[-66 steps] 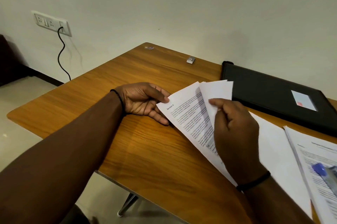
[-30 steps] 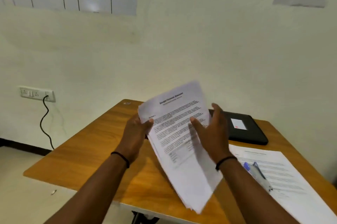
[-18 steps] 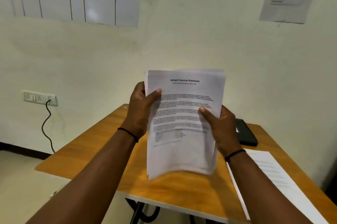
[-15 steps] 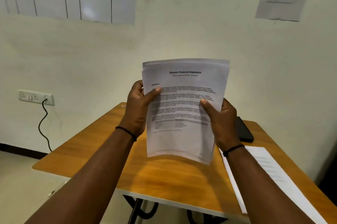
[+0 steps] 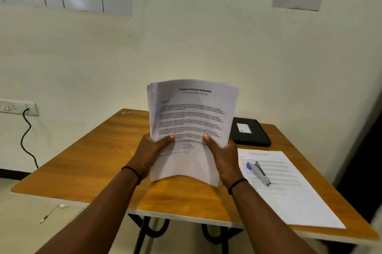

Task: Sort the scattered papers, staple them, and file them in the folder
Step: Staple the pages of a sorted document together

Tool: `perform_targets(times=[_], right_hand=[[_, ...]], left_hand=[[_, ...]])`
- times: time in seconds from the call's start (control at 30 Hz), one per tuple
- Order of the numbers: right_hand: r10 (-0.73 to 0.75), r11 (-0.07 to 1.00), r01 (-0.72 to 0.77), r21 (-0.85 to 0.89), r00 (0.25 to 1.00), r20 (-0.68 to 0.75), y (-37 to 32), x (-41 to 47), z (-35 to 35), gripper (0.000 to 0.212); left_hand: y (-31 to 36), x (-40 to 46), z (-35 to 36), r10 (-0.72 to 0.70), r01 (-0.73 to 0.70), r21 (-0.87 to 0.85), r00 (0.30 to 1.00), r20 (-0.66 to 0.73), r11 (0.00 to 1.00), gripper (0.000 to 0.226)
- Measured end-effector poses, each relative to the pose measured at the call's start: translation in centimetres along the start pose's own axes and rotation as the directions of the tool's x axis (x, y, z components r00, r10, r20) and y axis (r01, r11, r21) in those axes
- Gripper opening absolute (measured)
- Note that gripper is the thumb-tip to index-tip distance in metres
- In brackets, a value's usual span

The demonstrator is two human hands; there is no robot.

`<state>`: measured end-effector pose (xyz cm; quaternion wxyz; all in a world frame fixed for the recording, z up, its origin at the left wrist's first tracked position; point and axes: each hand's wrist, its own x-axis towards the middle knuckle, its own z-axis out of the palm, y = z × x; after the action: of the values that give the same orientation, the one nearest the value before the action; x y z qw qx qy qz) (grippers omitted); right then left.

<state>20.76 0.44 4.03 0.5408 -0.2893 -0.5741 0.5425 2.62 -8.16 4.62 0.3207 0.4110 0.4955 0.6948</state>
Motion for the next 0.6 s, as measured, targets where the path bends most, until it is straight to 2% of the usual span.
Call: perform_targets(times=[0.1,0.17,0.2,0.23,0.3,0.33,0.37,0.4,0.47,0.5,0.53,0.6], right_hand=[[0.049,0.992,-0.048,-0.12,0.999,0.007,2.3,-0.4,-0.5,0.015],[0.067,0.992,-0.064,-0.108,0.998,0.021,2.9,-0.5,-1.1,0.015],[0.071,0.992,-0.07,-0.104,0.997,0.005,2.9,-0.4,-1.4,0.021],[0.055,0.988,-0.061,-0.143,0.997,-0.045,2.8,-0.4,-2.0,0.027],[-0.065,0.935,-0.004,-0.354,0.981,-0.185,3.0,-0.3,-4.0,0.03],[-0.152,0.862,0.019,-0.507,0.963,-0.222,3.3,-0.1,-5.3,0.026],[-0.224,0.731,0.006,-0.683,0.947,-0.231,3.7,0.2,-6.7,0.019],[-0.265,0.553,-0.039,-0.833,0.939,-0.22,4.2,0.3,-8.1,0.012],[-0.249,0.187,-0.162,-0.969,0.946,-0.206,5.0,0.5,-10.1,0.026],[-0.216,0.072,-0.19,-0.979,0.955,-0.202,5.3,0.4,-10.8,0.031],[-0.185,0.007,-0.203,-0.979,0.962,-0.201,5.4,0.3,-11.2,0.032],[-0.135,-0.004,-0.208,-0.978,0.969,-0.206,5.2,0.3,-11.4,0.033]], left_hand=[[-1.6,-0.2,-0.1,-0.047,0.049,0.053,0.998,-0.037,0.997,0.02],[-1.9,0.2,-0.3,-0.019,0.024,0.068,0.997,-0.074,0.997,0.018],[-1.8,0.5,-0.4,0.0,0.007,0.07,0.995,-0.097,0.997,0.017],[-1.5,0.8,-0.6,0.017,-0.01,0.058,0.993,-0.117,0.998,0.017],[-0.8,1.3,-1.0,0.044,-0.044,0.009,0.989,-0.139,0.999,0.019],[-0.5,1.5,-1.3,0.055,-0.056,-0.002,0.987,-0.149,0.998,0.021],[-0.2,1.7,-1.6,0.064,-0.065,0.0,0.986,-0.156,0.998,0.021],[0.0,1.9,-2.0,0.071,-0.071,0.007,0.985,-0.158,0.997,0.02],[-0.1,2.0,-2.7,0.081,-0.078,0.027,0.984,-0.156,0.997,0.017],[-0.2,2.0,-3.0,0.081,-0.077,0.033,0.984,-0.156,0.996,0.016],[-0.2,2.0,-3.1,0.08,-0.075,0.036,0.984,-0.158,0.997,0.015],[-0.4,1.7,-3.4,0.084,-0.079,0.035,0.984,-0.157,0.996,0.014]])
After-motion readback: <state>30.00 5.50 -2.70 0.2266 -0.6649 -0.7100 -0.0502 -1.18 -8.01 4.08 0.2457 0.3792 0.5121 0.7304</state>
